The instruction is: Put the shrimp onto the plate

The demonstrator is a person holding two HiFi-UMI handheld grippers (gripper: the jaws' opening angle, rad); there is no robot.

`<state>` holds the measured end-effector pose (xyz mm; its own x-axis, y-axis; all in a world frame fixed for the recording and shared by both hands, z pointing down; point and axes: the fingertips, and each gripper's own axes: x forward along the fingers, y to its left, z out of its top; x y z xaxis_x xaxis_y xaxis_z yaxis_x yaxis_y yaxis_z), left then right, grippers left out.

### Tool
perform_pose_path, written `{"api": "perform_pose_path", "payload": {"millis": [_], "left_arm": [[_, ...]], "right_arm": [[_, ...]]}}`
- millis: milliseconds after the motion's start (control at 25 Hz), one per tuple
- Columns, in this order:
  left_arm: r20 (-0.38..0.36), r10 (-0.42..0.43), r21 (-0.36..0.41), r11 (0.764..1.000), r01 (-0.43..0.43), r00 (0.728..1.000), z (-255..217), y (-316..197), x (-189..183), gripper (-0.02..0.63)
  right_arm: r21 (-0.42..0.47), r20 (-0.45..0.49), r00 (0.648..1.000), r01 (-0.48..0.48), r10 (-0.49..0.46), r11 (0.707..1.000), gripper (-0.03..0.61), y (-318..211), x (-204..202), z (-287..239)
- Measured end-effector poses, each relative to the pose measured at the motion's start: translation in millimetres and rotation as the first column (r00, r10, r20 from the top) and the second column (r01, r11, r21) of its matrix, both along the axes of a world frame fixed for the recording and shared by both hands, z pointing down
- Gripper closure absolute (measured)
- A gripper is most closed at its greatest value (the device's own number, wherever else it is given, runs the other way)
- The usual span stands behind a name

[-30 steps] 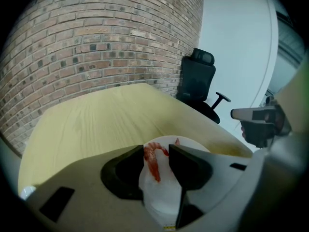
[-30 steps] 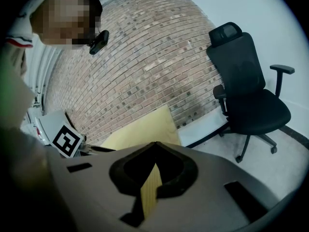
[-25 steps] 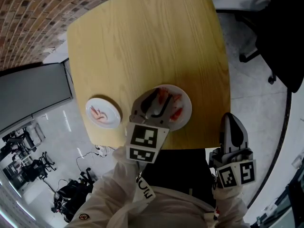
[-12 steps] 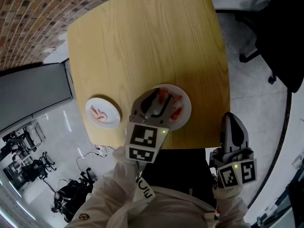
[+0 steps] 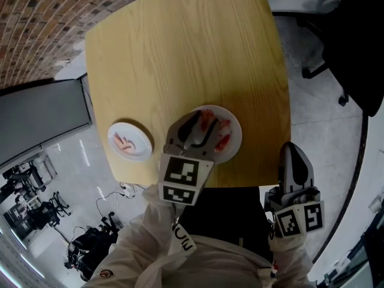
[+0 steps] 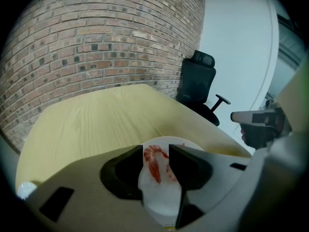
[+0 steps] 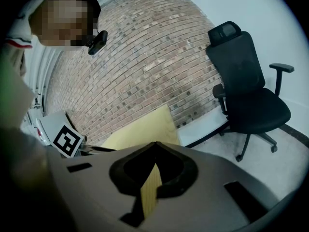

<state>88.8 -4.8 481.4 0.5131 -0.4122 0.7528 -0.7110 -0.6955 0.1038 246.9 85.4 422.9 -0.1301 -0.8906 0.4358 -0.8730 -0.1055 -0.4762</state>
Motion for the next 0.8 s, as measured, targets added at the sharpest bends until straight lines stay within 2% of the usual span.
{"api": "perform_pose_path", "payload": {"millis": [480, 800], "left_arm": [[-0.022, -0.040, 0.037, 0.999, 0.040, 0.999, -17, -8, -17, 0.448], [-0.015, -0.108, 0.057, 0.993, 0.108, 0.994, -33, -16, -63, 0.448]], "right_arm": [[0.011, -0.009, 0.999, 0.033, -0.033, 0.999, 0.554, -10, -16, -8], [0.034, -0.017, 0.995, 0.099, -0.099, 0.994, 0.554, -31, -53, -24]]}}
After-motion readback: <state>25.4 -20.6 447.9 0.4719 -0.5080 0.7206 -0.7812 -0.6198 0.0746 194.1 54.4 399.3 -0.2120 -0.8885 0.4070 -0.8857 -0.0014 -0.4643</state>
